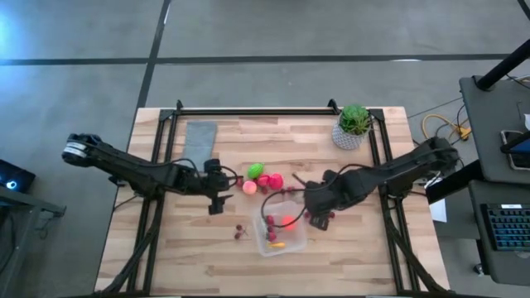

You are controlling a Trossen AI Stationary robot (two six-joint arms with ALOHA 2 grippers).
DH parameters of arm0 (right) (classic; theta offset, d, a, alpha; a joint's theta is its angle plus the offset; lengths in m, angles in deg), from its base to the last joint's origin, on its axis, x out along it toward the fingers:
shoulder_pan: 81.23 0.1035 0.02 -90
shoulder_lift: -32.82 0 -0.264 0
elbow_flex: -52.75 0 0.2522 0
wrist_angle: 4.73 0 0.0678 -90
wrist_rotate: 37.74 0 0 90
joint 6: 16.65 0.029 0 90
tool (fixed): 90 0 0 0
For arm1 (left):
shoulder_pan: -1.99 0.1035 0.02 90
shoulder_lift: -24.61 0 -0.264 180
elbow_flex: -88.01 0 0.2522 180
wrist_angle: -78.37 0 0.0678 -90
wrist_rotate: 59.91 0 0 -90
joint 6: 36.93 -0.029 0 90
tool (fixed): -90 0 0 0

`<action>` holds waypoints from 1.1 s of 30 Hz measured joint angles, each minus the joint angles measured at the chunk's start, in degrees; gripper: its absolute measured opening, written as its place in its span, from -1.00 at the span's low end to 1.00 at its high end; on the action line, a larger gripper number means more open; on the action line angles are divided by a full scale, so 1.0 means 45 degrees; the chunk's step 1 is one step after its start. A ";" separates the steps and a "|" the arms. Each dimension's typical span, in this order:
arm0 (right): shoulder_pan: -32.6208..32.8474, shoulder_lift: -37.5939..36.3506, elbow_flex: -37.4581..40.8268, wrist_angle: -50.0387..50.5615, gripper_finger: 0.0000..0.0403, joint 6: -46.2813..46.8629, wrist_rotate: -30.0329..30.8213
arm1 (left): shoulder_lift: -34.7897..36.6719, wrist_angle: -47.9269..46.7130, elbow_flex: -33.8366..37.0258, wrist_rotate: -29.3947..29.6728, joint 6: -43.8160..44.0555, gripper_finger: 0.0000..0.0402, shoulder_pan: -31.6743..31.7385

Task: Pick and placing Produce into tupperware
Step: Put the red strawberry into the transparent bin

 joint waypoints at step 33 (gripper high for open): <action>0.0827 -0.3812 0.3354 -0.0355 0.02 0.5279 0.1298 | -0.4600 0.3390 0.0359 -0.2947 -0.2789 0.27 0.3039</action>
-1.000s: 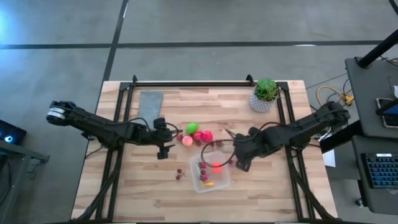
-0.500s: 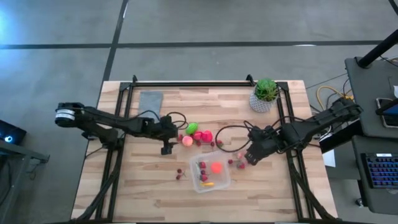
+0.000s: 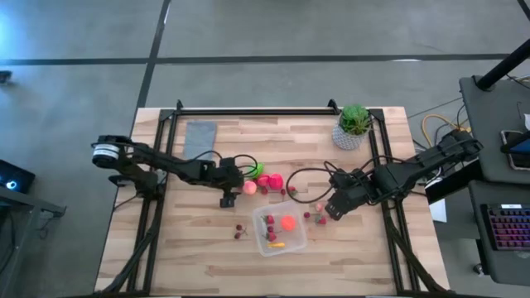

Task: Pick and placing Produce into tupperware
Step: Put the red strawberry into the transparent bin

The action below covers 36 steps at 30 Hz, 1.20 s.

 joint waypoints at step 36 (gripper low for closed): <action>0.0000 0.0026 0.0026 -0.0254 0.02 0.0035 0.0000 | 0.0278 -0.1714 -0.0312 0.0153 0.0005 -0.36 0.0099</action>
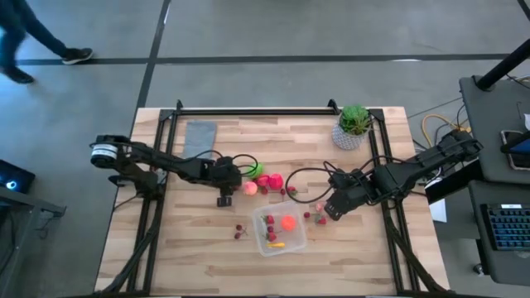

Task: Pick and placing Produce into tupperware
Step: Put the red strawberry into the transparent bin

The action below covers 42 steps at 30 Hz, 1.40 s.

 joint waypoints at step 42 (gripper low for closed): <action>0.0954 -0.1494 0.0073 0.1758 0.02 -0.2341 -0.0560 | -0.2966 0.1671 -0.5858 -0.1694 0.5615 -0.20 -0.4182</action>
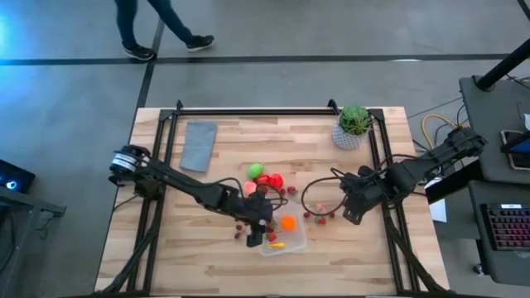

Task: Pick and placing Produce into tupperware
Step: Put the red strawberry into the transparent bin, then put the red cherry into the transparent bin

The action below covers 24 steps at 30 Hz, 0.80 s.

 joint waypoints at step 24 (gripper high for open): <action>0.0825 -0.0146 0.2969 -0.3760 0.02 -0.1012 0.0118 | 0.3493 -0.5170 0.0405 0.2145 0.1104 0.29 -0.0024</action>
